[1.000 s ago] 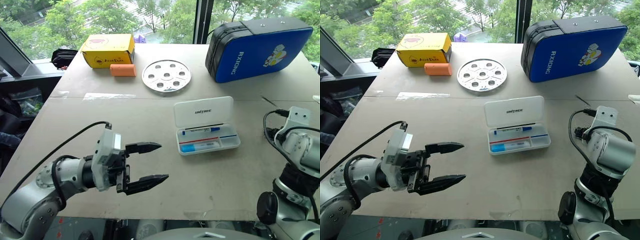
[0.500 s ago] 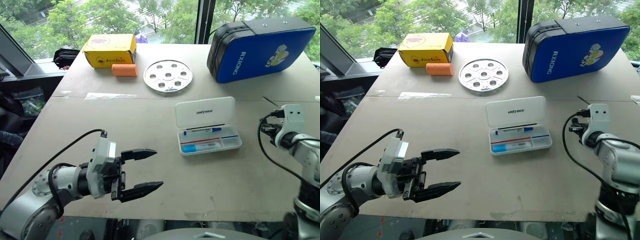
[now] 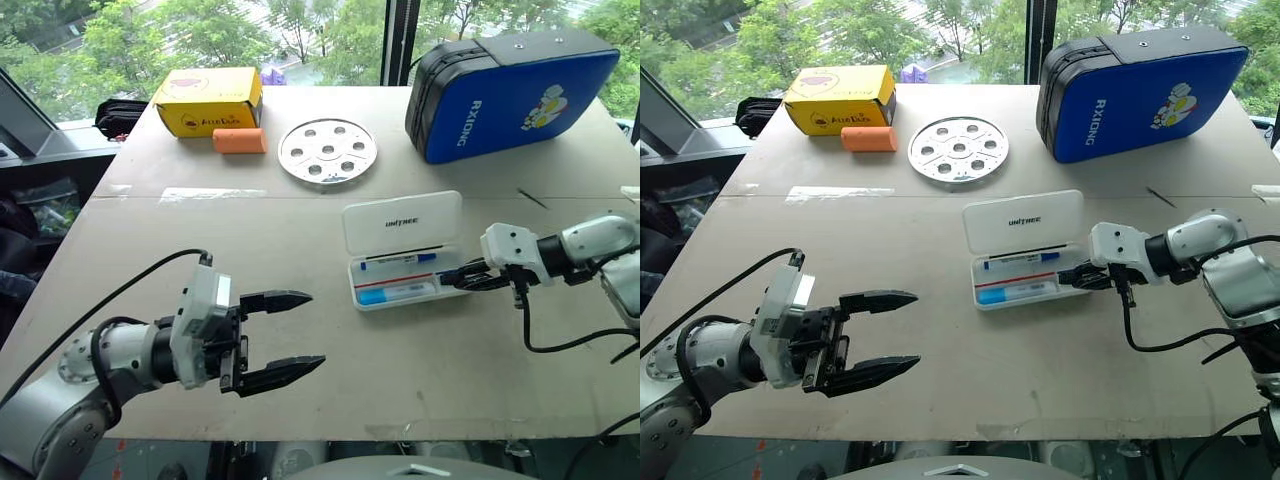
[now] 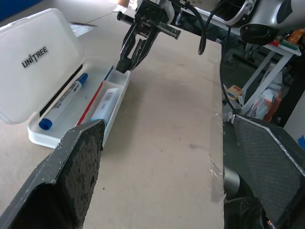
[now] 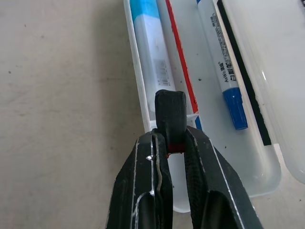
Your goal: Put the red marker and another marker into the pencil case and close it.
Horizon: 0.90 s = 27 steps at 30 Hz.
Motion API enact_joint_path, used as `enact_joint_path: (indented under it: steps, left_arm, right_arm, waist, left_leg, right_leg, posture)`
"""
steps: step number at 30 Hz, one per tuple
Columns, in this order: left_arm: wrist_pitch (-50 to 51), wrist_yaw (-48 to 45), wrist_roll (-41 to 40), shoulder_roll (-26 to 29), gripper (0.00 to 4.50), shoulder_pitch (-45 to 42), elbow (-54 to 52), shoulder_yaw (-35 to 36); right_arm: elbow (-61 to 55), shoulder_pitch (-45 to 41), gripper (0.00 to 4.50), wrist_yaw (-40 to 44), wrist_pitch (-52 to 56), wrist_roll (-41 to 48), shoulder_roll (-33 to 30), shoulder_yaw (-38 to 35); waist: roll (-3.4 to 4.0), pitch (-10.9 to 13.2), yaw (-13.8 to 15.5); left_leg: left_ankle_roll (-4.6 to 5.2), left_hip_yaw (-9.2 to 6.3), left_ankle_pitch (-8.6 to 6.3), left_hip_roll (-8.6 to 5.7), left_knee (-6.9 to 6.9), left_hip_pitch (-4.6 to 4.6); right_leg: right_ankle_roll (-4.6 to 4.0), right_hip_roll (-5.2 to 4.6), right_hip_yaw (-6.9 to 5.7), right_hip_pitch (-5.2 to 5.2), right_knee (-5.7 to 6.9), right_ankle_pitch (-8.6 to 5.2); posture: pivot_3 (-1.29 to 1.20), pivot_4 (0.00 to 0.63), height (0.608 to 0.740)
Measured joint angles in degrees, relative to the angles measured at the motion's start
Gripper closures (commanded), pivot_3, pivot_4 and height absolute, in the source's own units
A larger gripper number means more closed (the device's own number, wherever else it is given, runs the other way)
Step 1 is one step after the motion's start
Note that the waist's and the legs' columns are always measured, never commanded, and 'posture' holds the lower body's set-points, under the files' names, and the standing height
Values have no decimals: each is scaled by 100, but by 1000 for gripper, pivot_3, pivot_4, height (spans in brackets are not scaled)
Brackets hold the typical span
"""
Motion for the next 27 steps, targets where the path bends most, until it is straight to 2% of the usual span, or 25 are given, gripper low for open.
enact_joint_path:
  steps: [4, 6, 11, 12, 15, 18, 21, 23, 25, 27]
  left_arm:
    - [15, 84, -19, 3, 136, 177, -153, 170]
    - [14, 84, -19, 1, 136, 249, -198, 185]
    - [-9, 73, -14, -9, 136, 384, -199, 233]
    - [-11, 73, -10, -11, 136, 417, -199, 253]
    - [-44, 74, -4, -46, 136, 569, -204, 373]
    - [-49, 102, -5, -84, 136, 611, -222, 381]
    - [-49, 222, -25, -168, 136, 698, -371, 428]
    - [-49, 278, -99, -195, 136, 741, -456, 507]
    - [-52, 288, -138, -214, 136, 821, -480, 612]
    - [-52, 290, -176, -215, 136, 829, -496, 643]
  right_arm:
    - [651, -377, 4495, 204, -463, -248, 102, 303]
    - [864, -509, 3528, 329, -578, -312, 151, 403]
    - [1160, -693, 1475, 437, -882, -393, 207, 467]
    - [1157, -696, 1475, 451, -870, -370, 202, 458]
    - [913, -633, 1475, 599, 82, 203, 10, 174]
    - [727, -645, 2256, 537, 1165, 743, -191, -342]
    - [907, -665, 3452, 96, 2373, 1249, -206, -974]
    - [1290, -871, 4410, -331, 2802, 1285, -120, -1156]
    - [1791, -1238, 4410, -763, 2826, 1131, 60, -1187]
    - [2763, -1984, 4410, -1587, 2668, 731, 442, -1174]
  waist:
    - [0, 3, 39]
    - [0, 3, 64]
    - [0, 3, 89]
    - [0, 3, 89]
    - [6, 7, 101]
    - [3, 6, 101]
    - [2, 6, 99]
    - [3, 6, 76]
    - [5, 7, 54]
    - [8, 11, -14]
  left_leg:
    - [-1, 2, 0, -1, 1, 0]
    - [-1, 1, 1, 0, 1, 1]
    - [-2, 2, 1, -3, 2, 1]
    - [-2, 2, 1, -4, 2, 1]
    - [-2, 0, 1, -8, 2, -3]
    - [-1, -3, 0, -8, 2, -2]
    - [-1, -2, 0, -8, 2, -2]
    - [-1, 4, 0, -8, 2, 0]
    - [-1, 12, 0, -8, 2, 2]
    - [-3, 20, 2, -9, -3, 3]
  right_leg:
    - [-1, -6, 0, -1, 0, 0]
    - [-2, -6, -1, -1, 1, 0]
    - [-3, -12, -2, 0, 0, 0]
    - [-3, -14, -2, 0, 0, 0]
    - [-3, -28, -4, -1, 0, 0]
    - [-8, -41, -5, 1, 0, -1]
    - [-22, -47, -3, 1, 0, -9]
    - [-23, -46, 1, -1, 1, -9]
    - [-24, -41, 7, -2, 2, -8]
    - [-28, -23, 14, -7, 2, -7]
  posture:
    - [0, 150, 740]
    - [0, 150, 740]
    - [0, 150, 740]
    - [0, 150, 740]
    - [0, 150, 740]
    - [0, 150, 740]
    - [0, 150, 740]
    - [0, 150, 740]
    - [0, 150, 740]
    - [0, 150, 740]
